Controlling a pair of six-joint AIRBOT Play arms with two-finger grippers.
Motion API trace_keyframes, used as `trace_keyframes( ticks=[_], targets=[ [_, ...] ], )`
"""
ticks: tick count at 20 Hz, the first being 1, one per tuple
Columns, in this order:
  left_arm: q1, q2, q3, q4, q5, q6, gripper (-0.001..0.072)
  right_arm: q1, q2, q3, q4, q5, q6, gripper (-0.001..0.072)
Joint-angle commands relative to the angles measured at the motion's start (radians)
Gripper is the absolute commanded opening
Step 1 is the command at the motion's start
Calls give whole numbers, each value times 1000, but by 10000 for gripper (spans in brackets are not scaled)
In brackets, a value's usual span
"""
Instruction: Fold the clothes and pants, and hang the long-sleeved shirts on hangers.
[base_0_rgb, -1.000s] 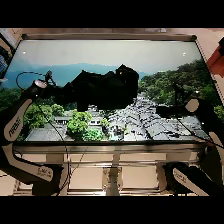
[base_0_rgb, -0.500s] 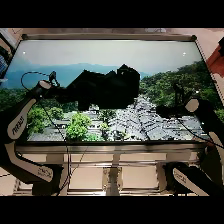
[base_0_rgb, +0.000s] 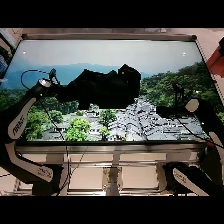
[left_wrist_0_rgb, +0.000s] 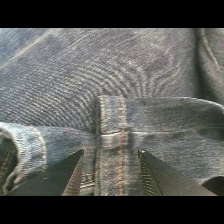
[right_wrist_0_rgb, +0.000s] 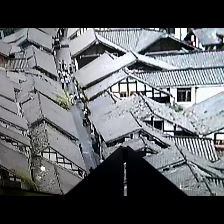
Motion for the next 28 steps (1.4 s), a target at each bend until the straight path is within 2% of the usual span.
trace_keyframes(
  ticks=[1,11,12,14,16,18,19,20,24,28],
  targets=[
    [-1,1,23,-3,-13,2,414,0,0,0,0,0,0,26],
    [-8,-48,24,-4,21,2,407,0,0,0,0,-20,0,26],
    [-11,-48,24,-3,34,2,382,0,0,0,0,-25,0,27],
    [-19,-48,24,-3,58,10,279,0,0,0,0,-30,0,27],
    [-22,-48,24,-3,58,40,139,0,0,0,0,-30,0,26],
    [-23,-48,24,-3,57,40,64,0,0,0,0,-30,0,27],
    [-25,-48,24,-3,57,40,63,0,0,0,0,-30,0,27],
    [-26,-48,24,-3,57,40,29,0,0,0,0,-30,0,27],
    [-19,-29,24,-3,-13,52,22,0,0,0,0,-30,0,27],
    [58,123,24,36,-142,62,21,0,0,1,0,3,0,27]
  ],
)
